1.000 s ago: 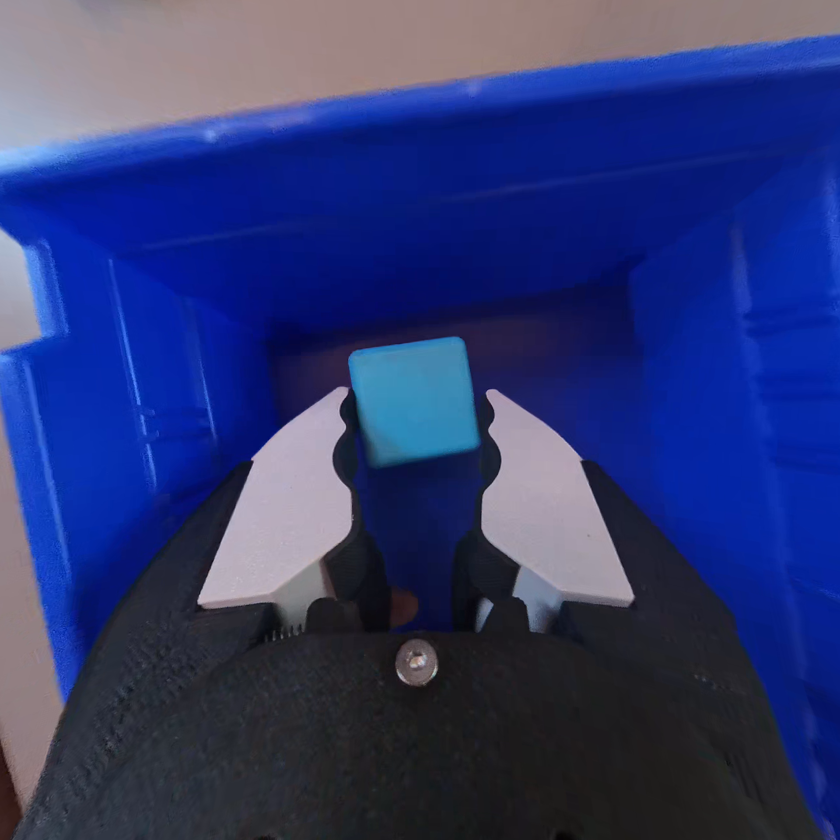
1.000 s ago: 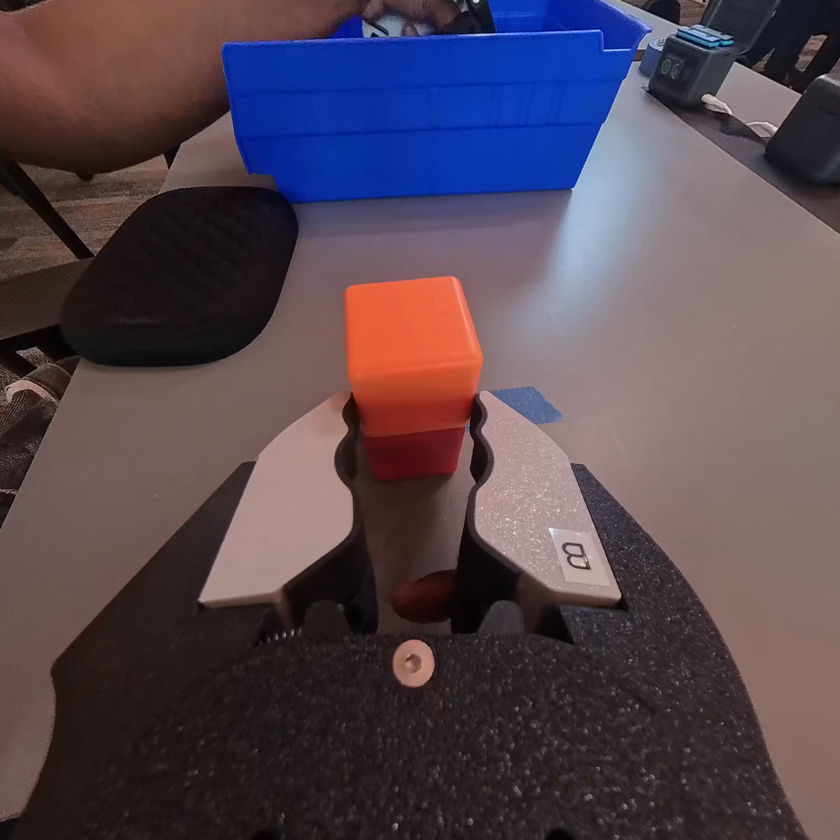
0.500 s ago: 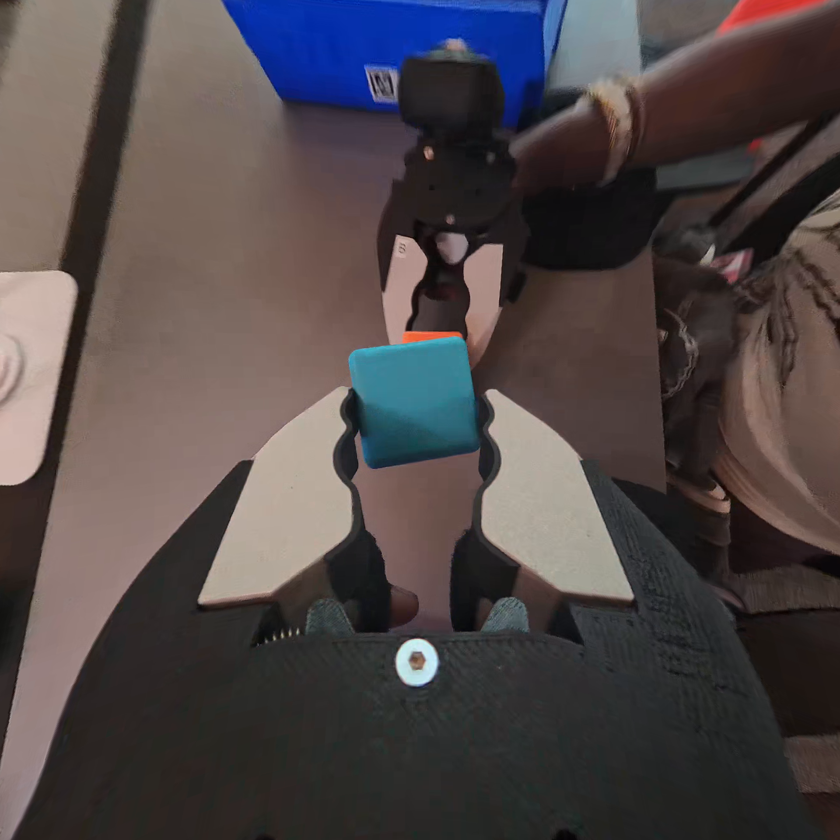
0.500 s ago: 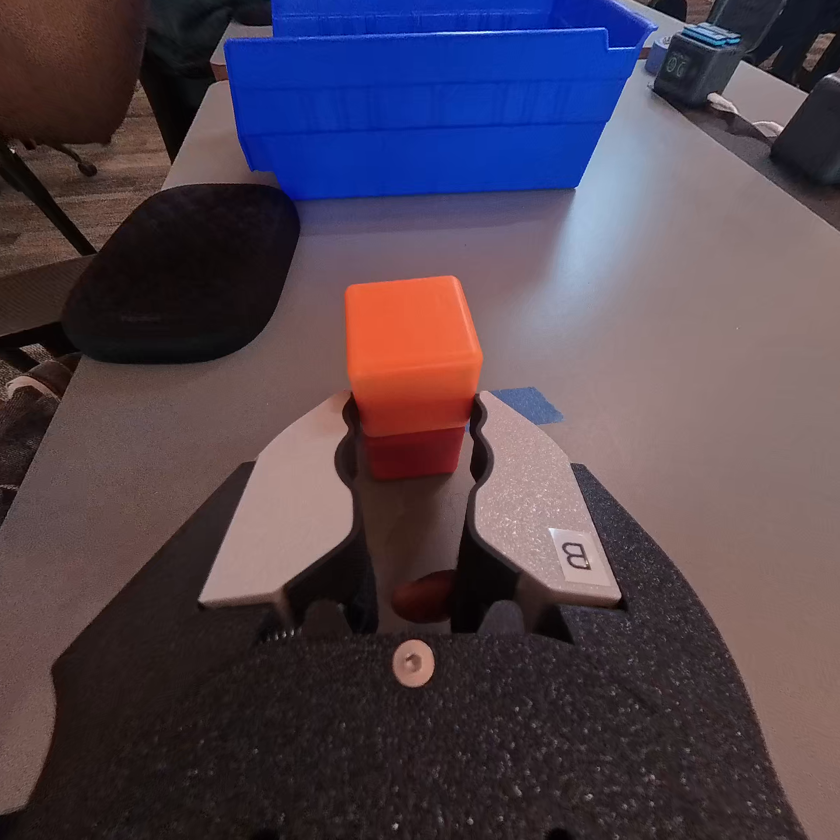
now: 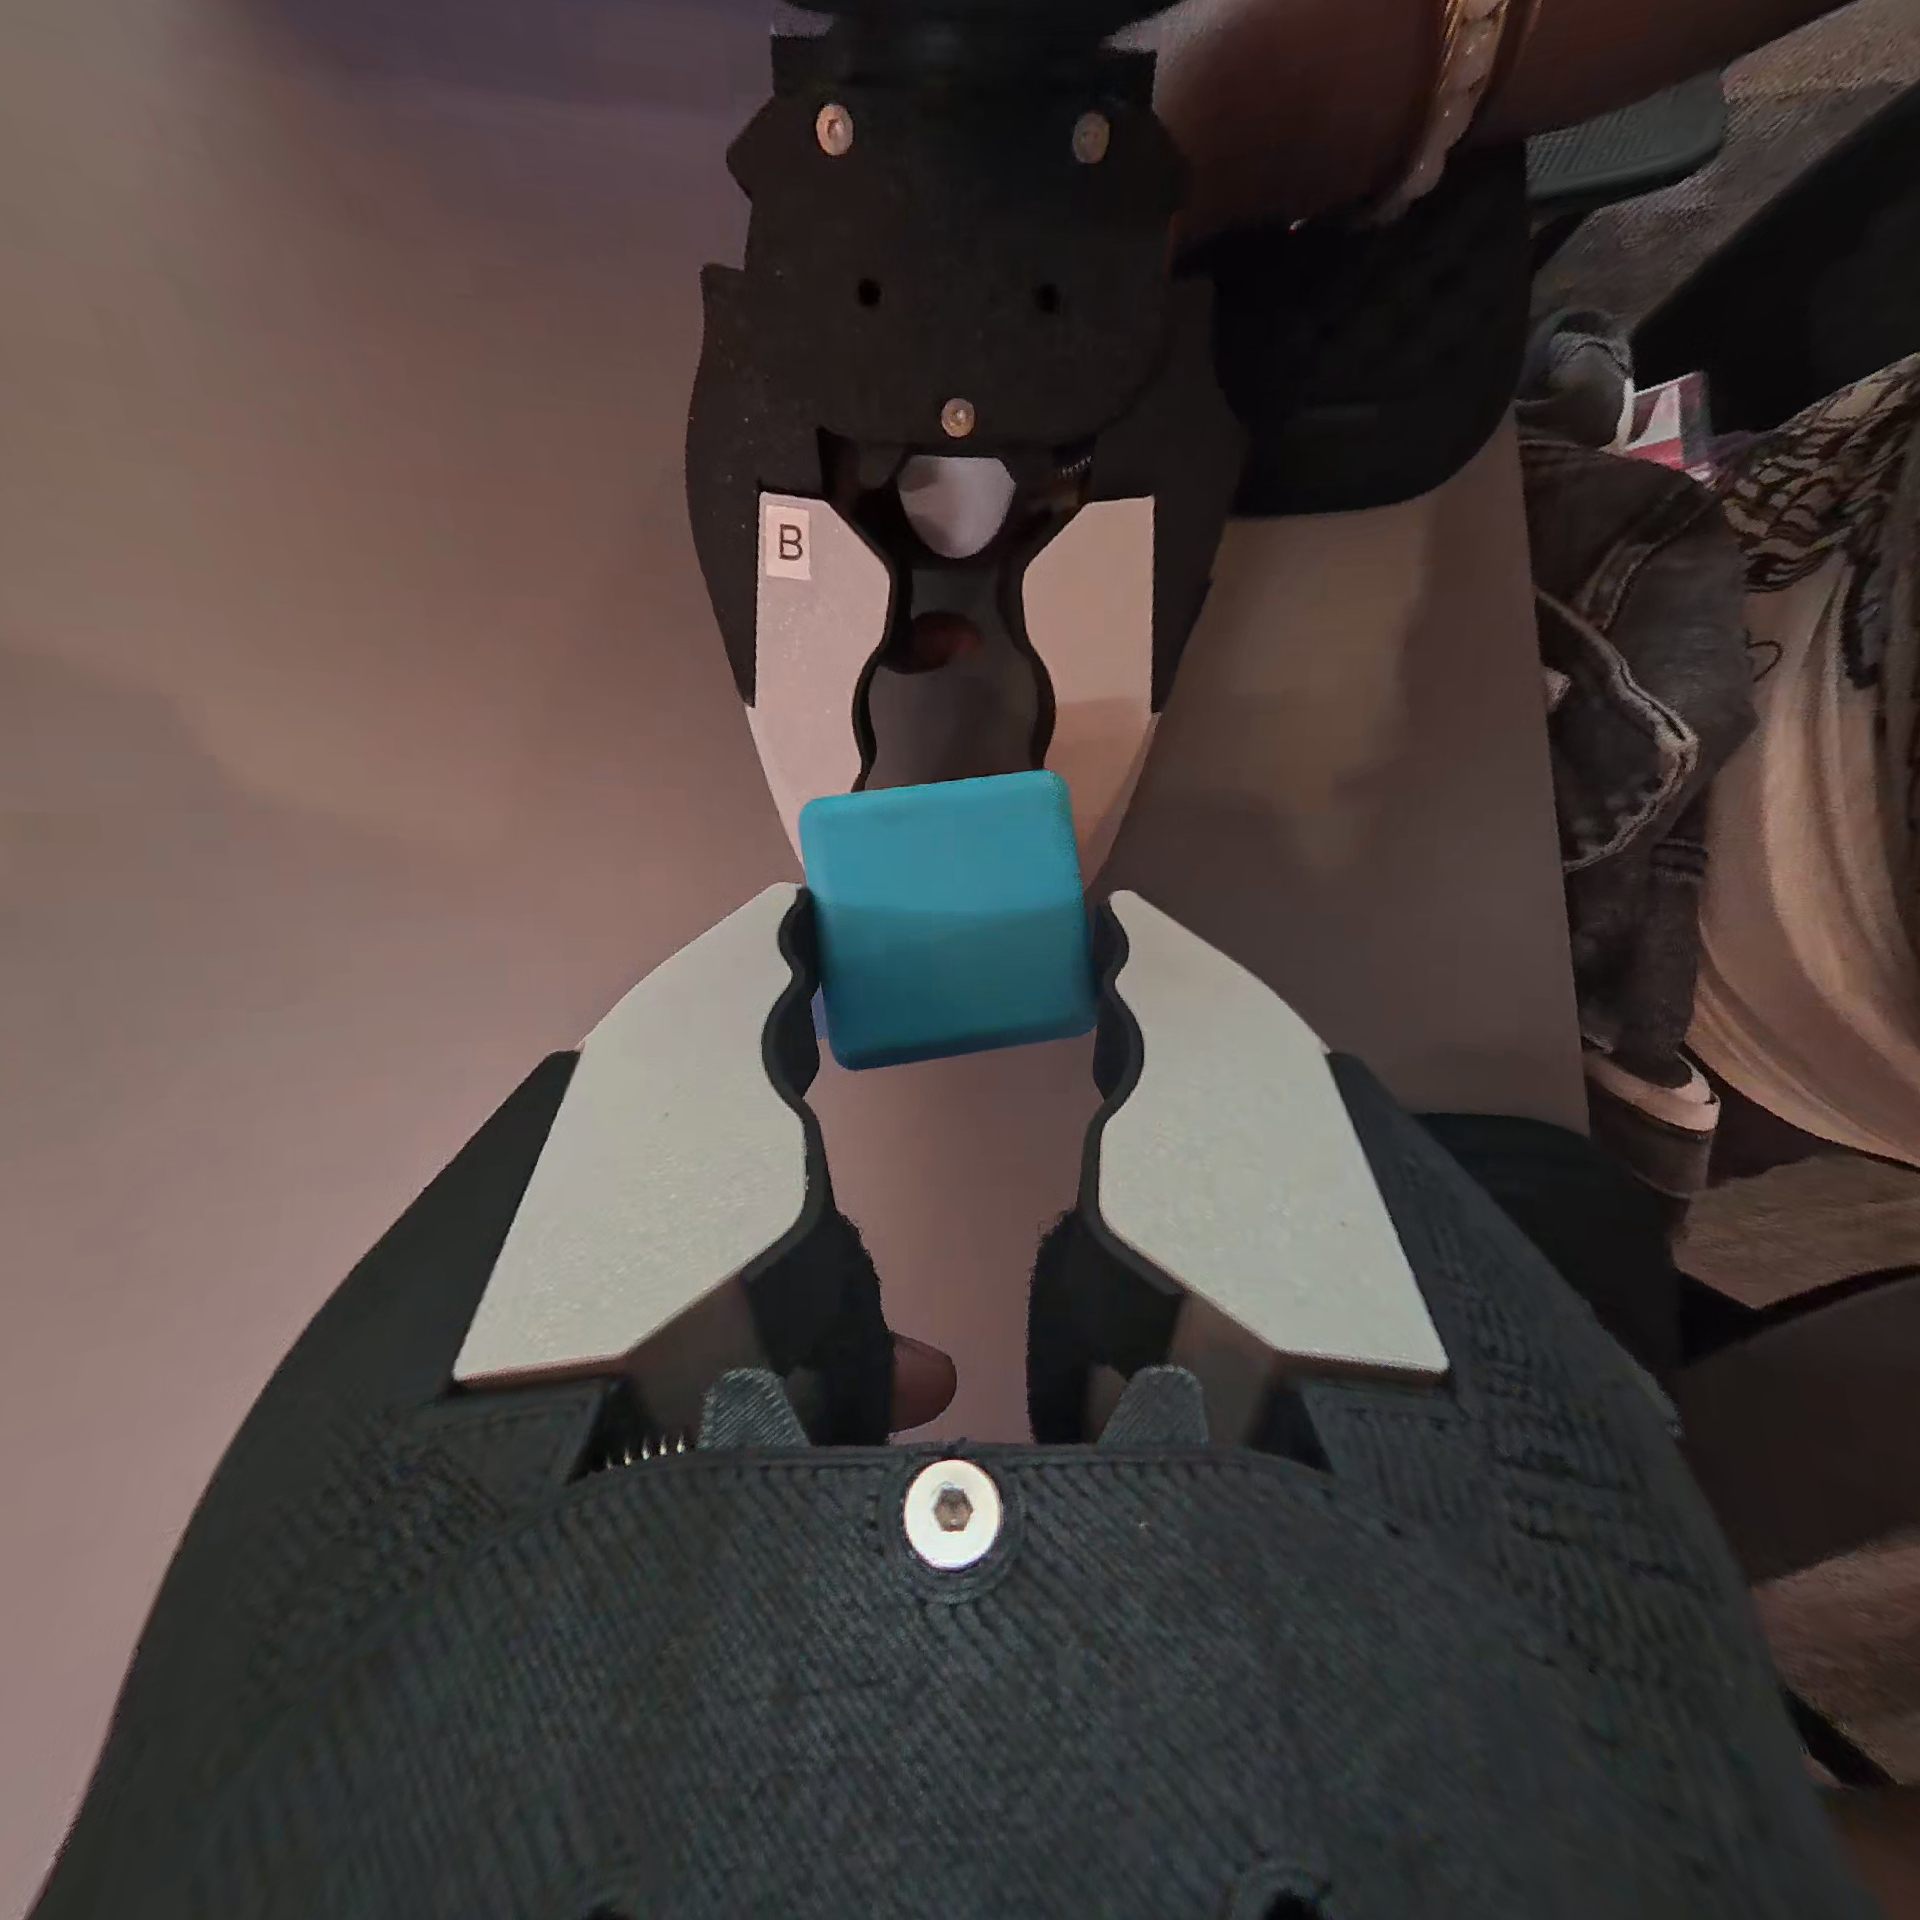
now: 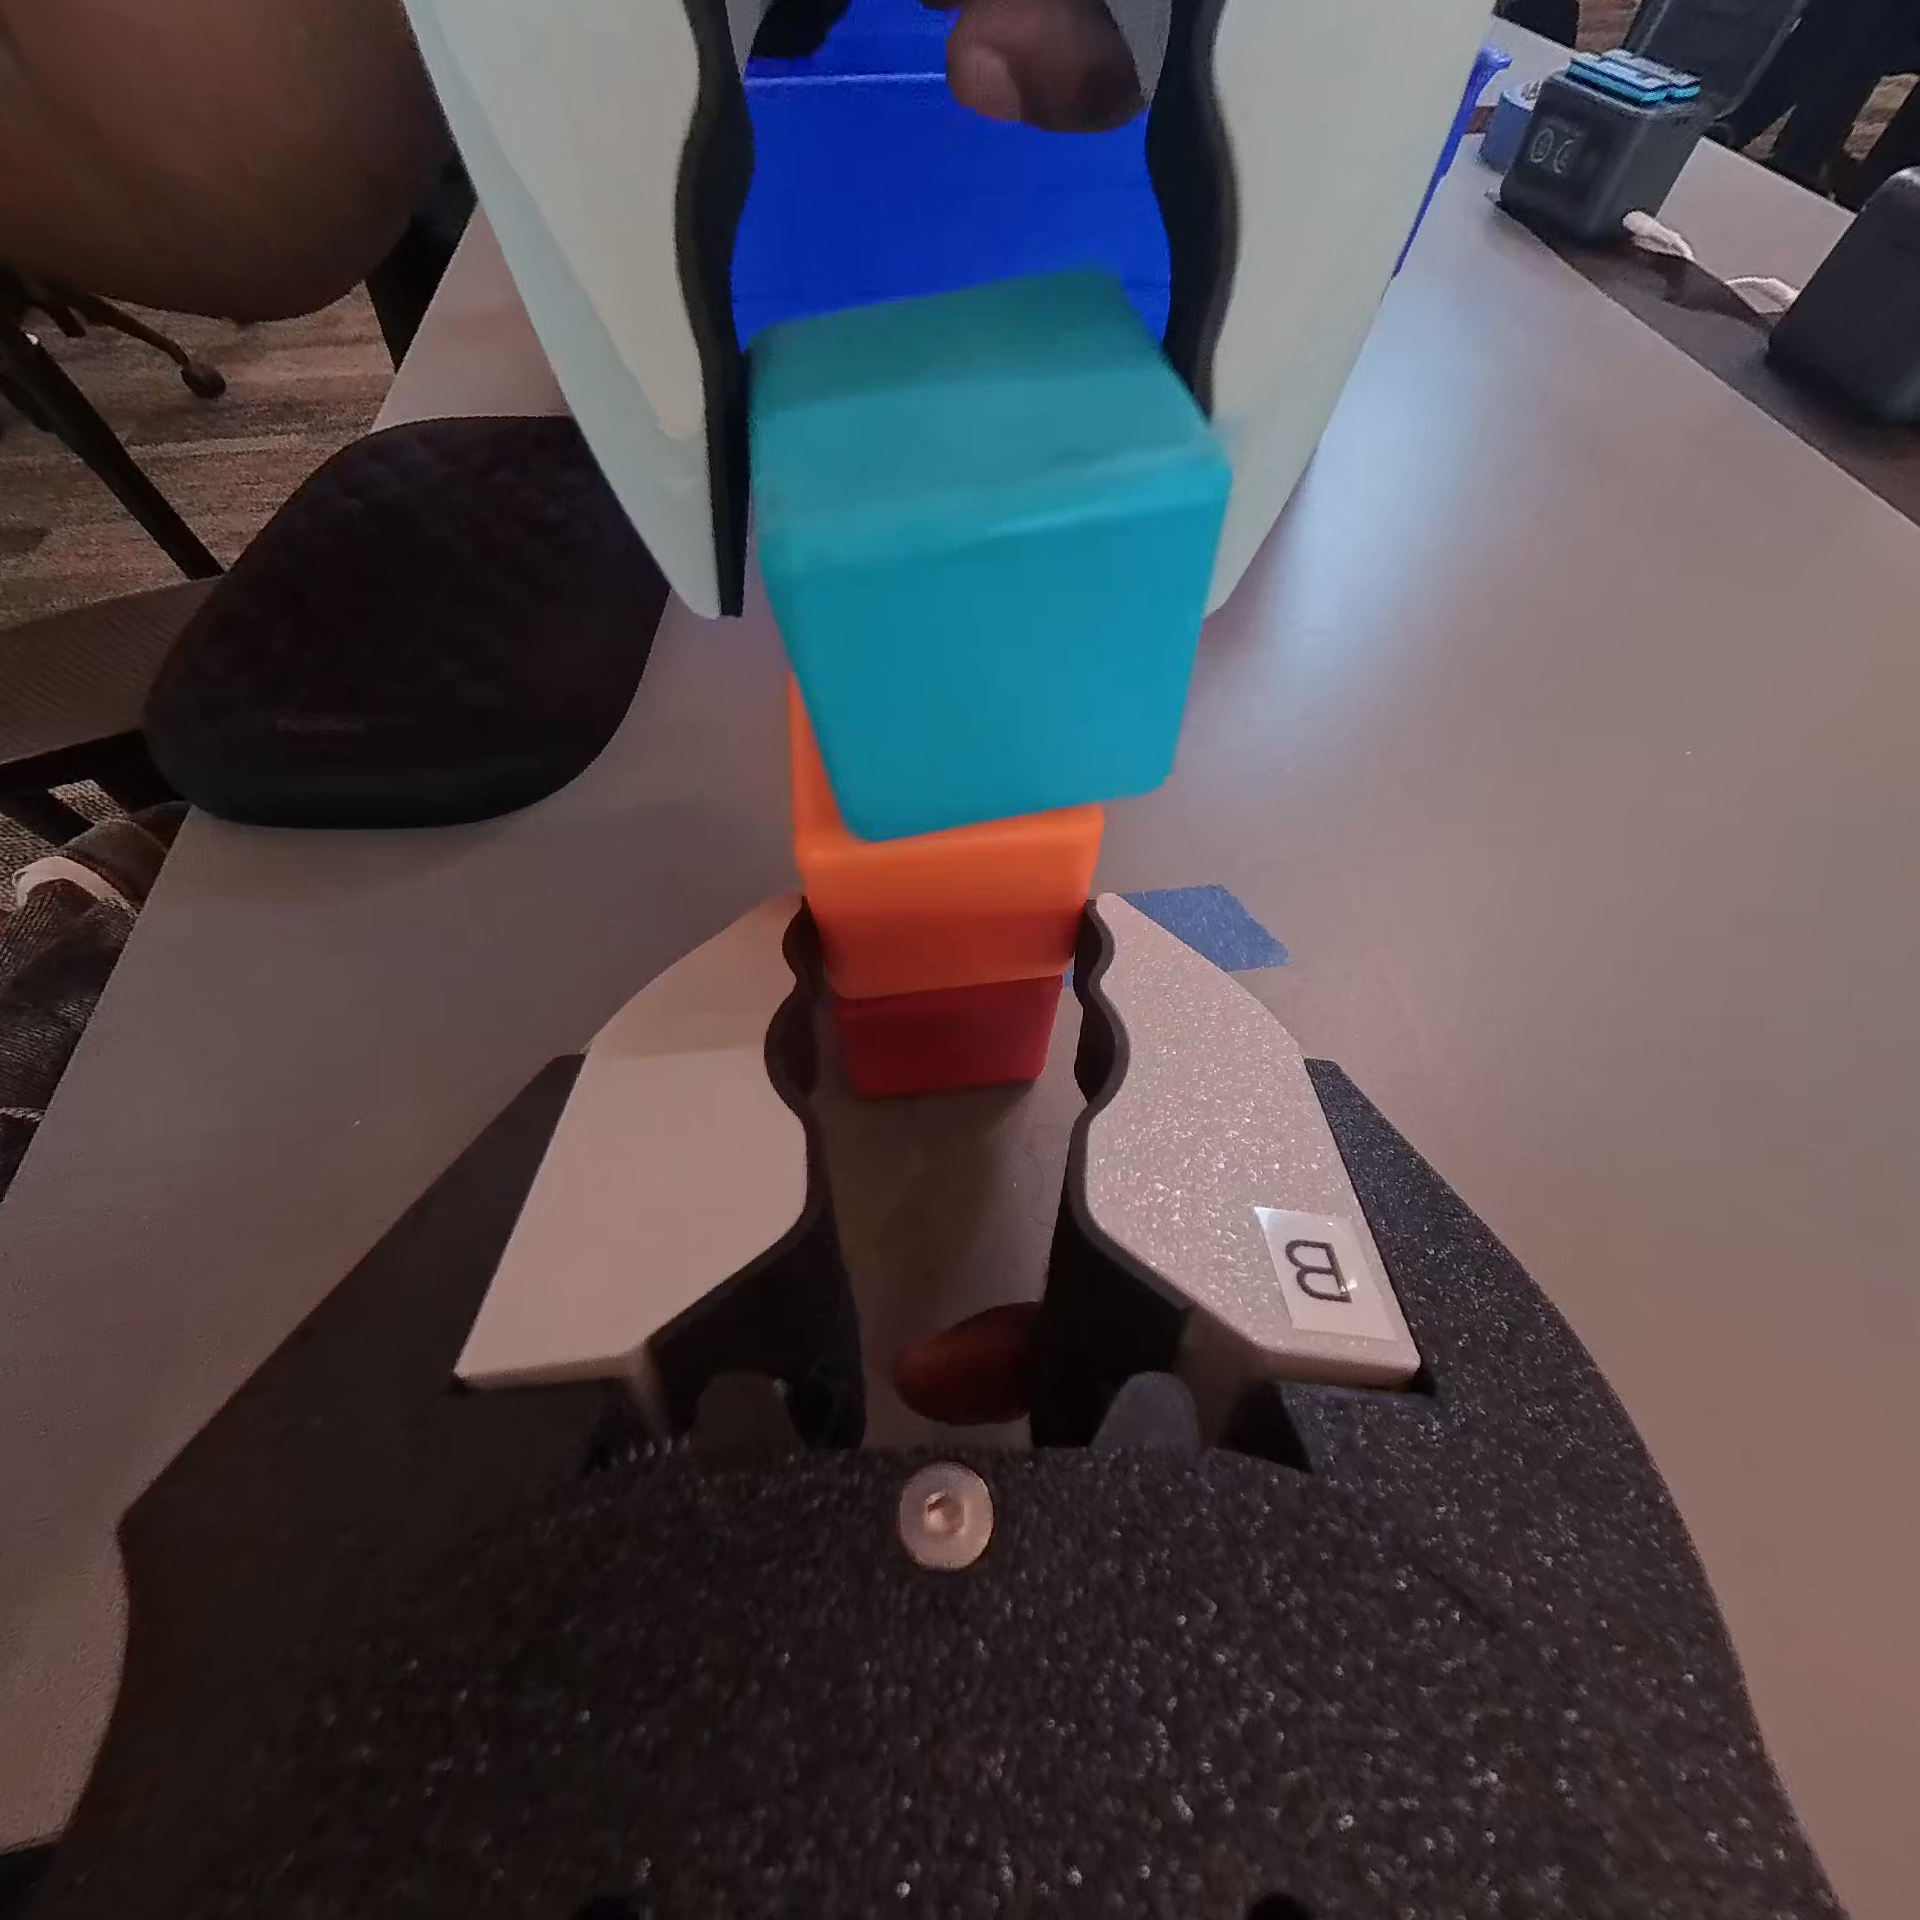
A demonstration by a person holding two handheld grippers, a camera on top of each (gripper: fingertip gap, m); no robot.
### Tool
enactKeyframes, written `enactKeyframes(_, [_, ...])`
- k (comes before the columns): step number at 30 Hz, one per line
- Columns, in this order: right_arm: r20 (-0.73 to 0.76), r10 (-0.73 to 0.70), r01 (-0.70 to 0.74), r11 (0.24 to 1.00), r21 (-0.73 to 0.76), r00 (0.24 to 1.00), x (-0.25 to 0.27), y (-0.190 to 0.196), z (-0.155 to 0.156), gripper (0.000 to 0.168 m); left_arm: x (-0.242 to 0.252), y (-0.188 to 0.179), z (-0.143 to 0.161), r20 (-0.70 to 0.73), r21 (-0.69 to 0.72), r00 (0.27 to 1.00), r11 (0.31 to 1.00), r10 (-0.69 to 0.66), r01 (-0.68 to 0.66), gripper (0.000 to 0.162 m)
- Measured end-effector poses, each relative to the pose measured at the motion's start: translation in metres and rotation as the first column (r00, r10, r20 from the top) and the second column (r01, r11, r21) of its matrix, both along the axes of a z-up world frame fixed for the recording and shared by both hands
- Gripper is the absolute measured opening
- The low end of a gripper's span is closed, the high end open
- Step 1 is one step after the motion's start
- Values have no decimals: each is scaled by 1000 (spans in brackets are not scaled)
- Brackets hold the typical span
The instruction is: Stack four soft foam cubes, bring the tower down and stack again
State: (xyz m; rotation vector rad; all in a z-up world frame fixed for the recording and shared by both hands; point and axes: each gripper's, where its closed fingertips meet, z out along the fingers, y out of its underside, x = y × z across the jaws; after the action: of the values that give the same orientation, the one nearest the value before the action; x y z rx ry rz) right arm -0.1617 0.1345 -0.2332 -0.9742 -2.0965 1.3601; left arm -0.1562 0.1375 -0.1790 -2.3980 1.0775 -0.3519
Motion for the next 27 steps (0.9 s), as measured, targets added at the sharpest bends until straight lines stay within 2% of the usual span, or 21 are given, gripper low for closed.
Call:
enactKeyframes(6, [0,4,-4,1000,-3,1000,0,0,0,48,1,-3,0,73,-28,997,999,-26,28,51])
enactKeyframes(20, [-2,1,-1,1000,-5,1000,-1,0,0,48,-3,-6,-2,-21,-88,1000,996,22,-24,51])
enactKeyframes(26, [-12,14,-14,1000,-10,1000,0,0,3,47,-2,-6,-1,-8,-87,1000,996,11,-12,51])
enactKeyframes(27, [-31,21,-22,999,-46,999,1,-1,11,54,-2,-6,-1,-6,-85,1000,996,12,-13,51])
